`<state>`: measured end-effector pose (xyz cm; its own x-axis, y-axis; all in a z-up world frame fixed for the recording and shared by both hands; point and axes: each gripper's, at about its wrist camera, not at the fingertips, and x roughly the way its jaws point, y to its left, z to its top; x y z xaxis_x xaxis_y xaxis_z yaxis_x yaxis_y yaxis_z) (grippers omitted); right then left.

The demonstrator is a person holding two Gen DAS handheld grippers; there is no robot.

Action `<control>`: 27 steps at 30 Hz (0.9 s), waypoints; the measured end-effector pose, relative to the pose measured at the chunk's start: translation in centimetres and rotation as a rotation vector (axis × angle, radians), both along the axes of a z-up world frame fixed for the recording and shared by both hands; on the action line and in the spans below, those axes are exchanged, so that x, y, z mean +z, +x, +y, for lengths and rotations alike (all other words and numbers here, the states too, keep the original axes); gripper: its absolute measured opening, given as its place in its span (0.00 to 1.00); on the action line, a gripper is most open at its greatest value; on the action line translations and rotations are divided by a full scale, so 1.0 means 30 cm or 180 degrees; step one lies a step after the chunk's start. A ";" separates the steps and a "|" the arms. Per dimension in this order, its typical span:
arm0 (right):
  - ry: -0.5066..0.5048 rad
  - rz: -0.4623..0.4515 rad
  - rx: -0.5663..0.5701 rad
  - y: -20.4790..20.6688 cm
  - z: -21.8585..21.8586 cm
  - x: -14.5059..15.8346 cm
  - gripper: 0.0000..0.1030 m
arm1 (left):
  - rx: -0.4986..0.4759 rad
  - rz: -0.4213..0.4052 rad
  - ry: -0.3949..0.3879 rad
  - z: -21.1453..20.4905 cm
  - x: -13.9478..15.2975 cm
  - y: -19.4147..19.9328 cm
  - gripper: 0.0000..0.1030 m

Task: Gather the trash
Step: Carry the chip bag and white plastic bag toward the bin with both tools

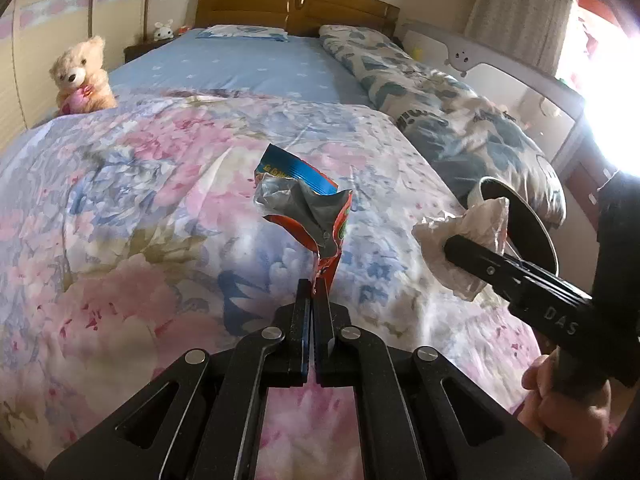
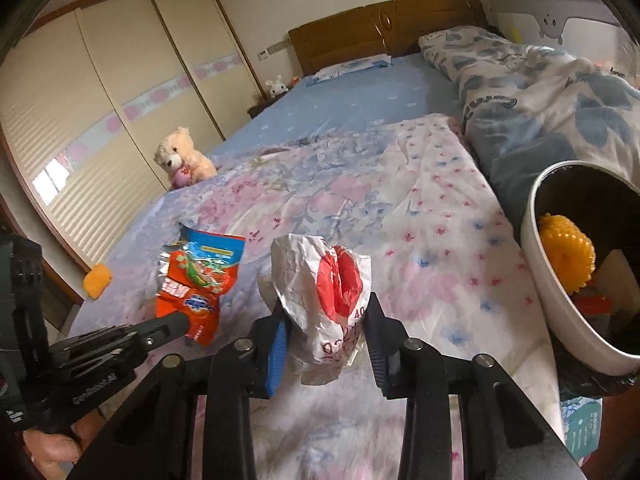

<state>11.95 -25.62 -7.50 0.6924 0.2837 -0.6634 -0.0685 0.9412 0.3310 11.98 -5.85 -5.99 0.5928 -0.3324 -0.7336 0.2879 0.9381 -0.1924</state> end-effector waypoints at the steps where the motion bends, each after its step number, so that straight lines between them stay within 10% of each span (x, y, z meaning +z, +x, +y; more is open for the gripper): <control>1: 0.0004 -0.0011 -0.0002 -0.005 -0.004 0.005 0.34 | -0.0017 -0.0017 0.0017 -0.008 0.004 -0.006 0.01; 27: 0.0070 -0.0054 -0.0301 -0.160 -0.185 0.016 0.34 | -0.0522 -0.0071 0.0132 -0.217 0.021 -0.088 0.01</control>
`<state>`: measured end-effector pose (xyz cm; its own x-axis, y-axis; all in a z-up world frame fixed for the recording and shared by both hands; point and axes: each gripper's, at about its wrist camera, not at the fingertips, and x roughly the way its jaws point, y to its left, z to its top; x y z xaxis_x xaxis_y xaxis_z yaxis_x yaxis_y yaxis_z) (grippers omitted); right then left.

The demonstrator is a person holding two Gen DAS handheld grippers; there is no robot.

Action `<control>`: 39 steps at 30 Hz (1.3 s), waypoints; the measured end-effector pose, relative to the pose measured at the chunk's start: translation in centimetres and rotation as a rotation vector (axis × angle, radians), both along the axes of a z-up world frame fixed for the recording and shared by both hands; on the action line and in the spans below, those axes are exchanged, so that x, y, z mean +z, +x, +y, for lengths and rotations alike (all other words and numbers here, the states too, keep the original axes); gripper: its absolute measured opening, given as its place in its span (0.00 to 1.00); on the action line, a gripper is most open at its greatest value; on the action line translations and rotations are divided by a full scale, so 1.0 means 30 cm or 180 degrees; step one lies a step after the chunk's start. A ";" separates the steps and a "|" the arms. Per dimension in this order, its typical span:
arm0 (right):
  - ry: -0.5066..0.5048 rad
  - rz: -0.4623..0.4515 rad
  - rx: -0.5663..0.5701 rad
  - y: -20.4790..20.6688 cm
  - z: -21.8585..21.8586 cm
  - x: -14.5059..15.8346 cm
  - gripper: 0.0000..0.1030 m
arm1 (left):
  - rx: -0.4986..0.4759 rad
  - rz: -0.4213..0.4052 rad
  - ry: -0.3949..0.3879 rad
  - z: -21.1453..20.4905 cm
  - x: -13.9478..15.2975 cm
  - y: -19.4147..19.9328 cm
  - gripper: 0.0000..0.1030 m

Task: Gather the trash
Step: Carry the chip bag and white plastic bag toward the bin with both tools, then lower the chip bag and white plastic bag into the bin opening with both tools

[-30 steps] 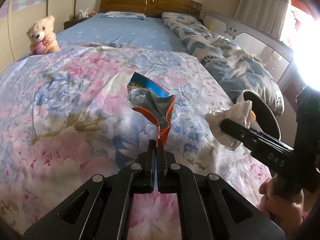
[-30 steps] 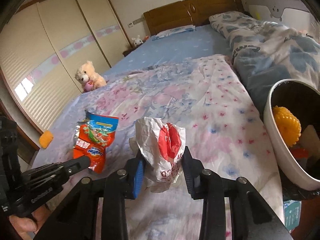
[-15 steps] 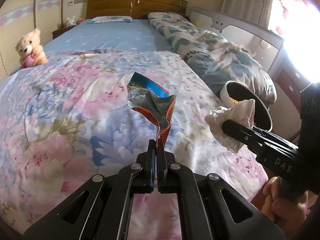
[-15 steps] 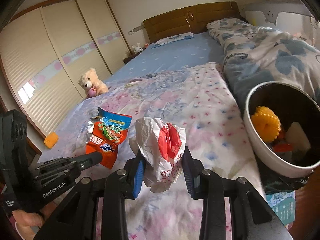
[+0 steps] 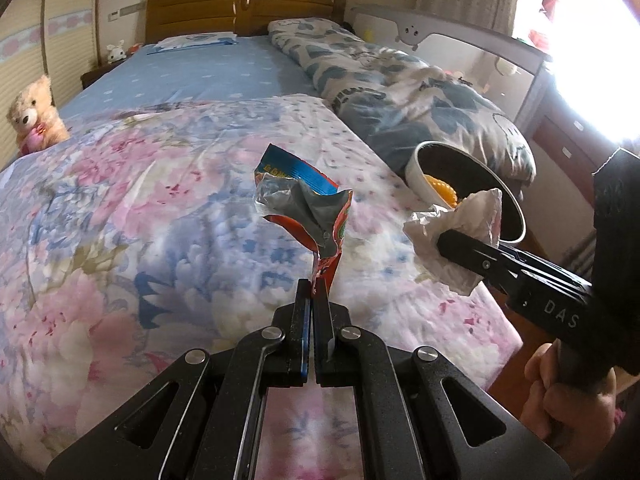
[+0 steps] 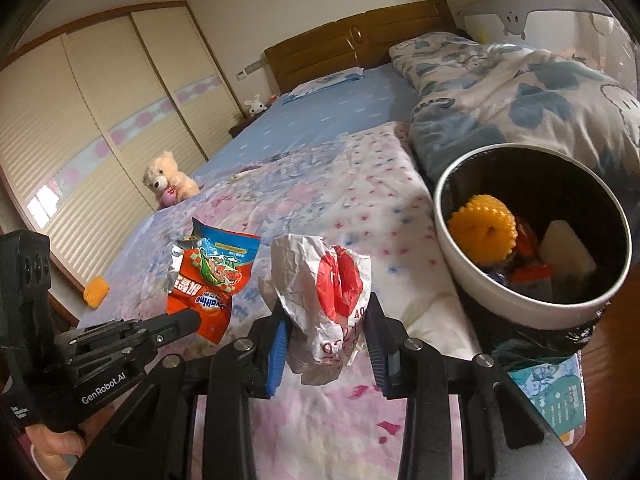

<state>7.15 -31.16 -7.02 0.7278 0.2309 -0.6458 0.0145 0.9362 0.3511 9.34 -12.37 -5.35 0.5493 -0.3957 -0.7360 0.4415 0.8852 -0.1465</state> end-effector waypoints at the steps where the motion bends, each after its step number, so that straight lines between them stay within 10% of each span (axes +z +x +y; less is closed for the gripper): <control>1: 0.0006 -0.0003 -0.0017 -0.006 -0.008 0.001 0.34 | -0.0022 -0.0002 0.0003 -0.009 0.001 -0.002 0.01; 39: 0.0018 -0.0099 -0.0437 -0.092 -0.174 0.036 0.34 | -0.0517 -0.0046 0.0064 -0.241 0.024 -0.012 0.01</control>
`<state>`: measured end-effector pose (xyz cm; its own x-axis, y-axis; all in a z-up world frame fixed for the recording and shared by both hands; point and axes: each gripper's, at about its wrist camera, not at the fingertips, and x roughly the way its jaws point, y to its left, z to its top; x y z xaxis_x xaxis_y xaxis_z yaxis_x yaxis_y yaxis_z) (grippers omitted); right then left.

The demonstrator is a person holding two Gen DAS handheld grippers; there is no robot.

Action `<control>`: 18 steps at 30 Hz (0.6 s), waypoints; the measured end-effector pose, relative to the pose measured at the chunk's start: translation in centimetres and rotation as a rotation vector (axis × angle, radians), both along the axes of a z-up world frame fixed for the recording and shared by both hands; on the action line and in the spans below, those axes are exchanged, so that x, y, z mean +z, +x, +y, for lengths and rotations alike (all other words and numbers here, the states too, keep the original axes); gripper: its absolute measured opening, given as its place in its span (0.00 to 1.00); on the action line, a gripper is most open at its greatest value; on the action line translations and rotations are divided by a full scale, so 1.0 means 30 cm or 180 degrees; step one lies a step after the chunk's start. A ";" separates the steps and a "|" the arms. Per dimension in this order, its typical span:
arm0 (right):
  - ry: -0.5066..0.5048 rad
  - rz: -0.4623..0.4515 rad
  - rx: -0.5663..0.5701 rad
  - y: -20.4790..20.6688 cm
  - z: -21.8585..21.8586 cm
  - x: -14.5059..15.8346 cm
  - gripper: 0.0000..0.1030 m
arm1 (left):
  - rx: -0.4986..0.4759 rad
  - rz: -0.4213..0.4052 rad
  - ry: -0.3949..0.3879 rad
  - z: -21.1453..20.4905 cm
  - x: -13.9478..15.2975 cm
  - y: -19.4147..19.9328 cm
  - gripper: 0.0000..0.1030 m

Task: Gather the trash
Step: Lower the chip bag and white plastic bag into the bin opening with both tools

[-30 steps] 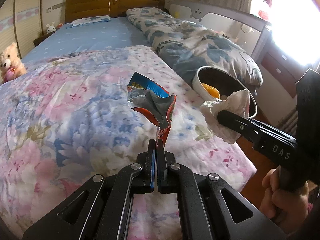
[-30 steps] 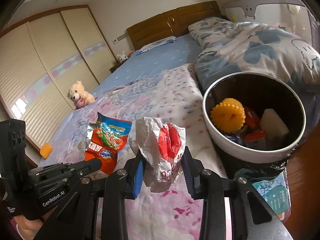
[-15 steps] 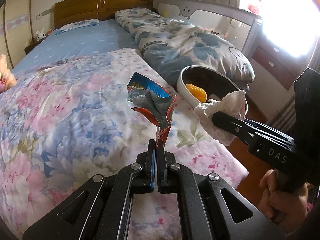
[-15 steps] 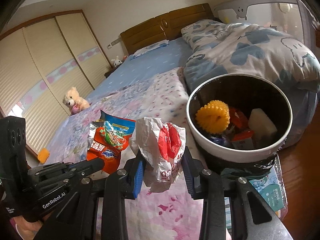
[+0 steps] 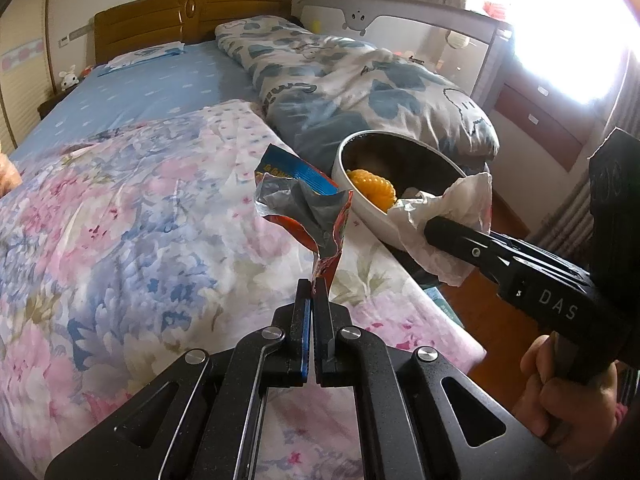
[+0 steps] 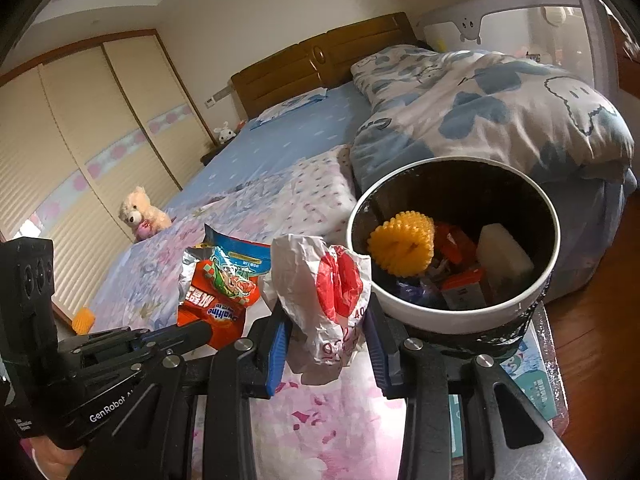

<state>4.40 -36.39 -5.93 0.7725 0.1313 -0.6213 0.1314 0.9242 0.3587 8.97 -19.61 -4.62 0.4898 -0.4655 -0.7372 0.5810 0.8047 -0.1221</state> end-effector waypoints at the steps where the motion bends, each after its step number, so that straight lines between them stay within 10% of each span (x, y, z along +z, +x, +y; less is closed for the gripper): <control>1: -0.0002 -0.0002 -0.0011 0.000 -0.004 0.001 0.34 | -0.0007 0.0001 0.0002 -0.004 0.000 0.001 0.01; 18: -0.0023 -0.0035 -0.0204 -0.002 -0.107 0.025 0.34 | -0.0182 -0.0012 0.0016 -0.110 0.012 0.025 0.01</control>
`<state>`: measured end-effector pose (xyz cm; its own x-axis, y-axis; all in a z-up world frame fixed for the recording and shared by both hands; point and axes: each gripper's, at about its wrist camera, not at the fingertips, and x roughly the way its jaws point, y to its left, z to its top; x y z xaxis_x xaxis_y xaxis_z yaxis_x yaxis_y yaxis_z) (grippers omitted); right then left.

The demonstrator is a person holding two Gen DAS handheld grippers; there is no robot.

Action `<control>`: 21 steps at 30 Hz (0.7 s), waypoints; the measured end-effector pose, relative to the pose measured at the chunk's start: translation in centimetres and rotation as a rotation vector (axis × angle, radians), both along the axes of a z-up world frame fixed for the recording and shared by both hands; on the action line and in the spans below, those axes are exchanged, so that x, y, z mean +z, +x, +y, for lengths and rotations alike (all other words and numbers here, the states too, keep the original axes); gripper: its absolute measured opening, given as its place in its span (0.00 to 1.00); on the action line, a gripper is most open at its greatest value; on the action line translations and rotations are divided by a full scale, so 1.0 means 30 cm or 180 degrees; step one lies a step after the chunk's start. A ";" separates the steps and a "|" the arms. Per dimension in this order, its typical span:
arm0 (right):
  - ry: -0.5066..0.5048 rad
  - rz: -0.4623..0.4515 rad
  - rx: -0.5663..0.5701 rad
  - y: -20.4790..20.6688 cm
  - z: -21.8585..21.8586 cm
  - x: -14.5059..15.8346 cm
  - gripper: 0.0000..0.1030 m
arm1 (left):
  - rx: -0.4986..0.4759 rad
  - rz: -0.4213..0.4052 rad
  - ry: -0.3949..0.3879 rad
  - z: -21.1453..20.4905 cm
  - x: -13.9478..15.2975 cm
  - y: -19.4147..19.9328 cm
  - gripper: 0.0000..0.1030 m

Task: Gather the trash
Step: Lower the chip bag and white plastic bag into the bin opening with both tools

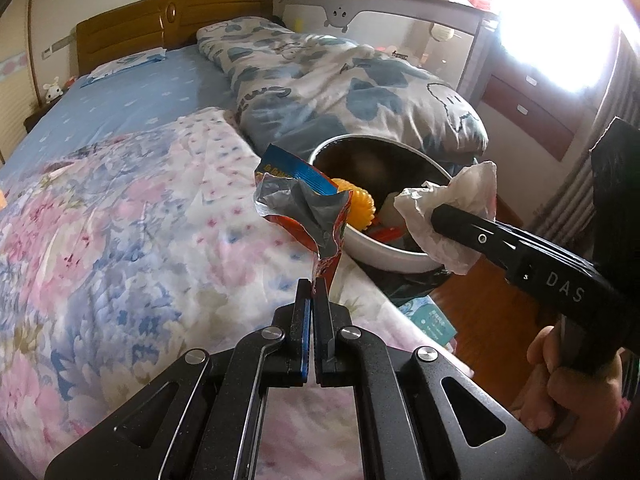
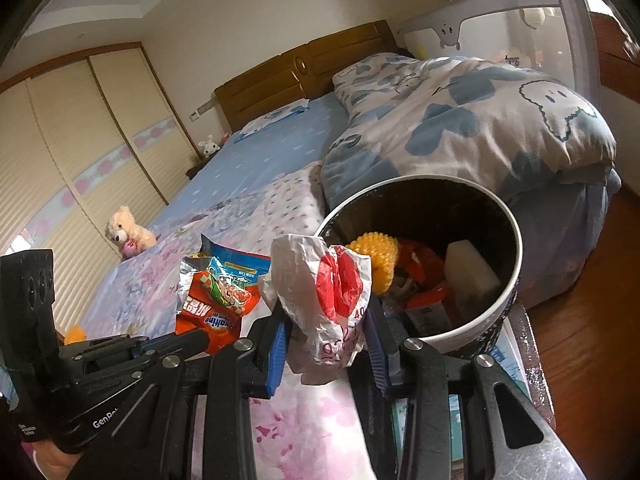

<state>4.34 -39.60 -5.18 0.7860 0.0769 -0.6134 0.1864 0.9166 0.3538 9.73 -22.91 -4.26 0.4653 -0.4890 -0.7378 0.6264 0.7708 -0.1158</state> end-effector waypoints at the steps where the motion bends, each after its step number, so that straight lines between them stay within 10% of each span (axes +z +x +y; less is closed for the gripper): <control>1: 0.0001 -0.0001 -0.0013 0.000 -0.007 0.001 0.34 | -0.0012 0.0006 -0.0002 -0.008 0.000 0.000 0.01; 21: -0.0003 0.0038 -0.0171 0.021 -0.134 -0.006 0.34 | -0.0166 0.0051 0.0021 -0.128 0.003 0.025 0.01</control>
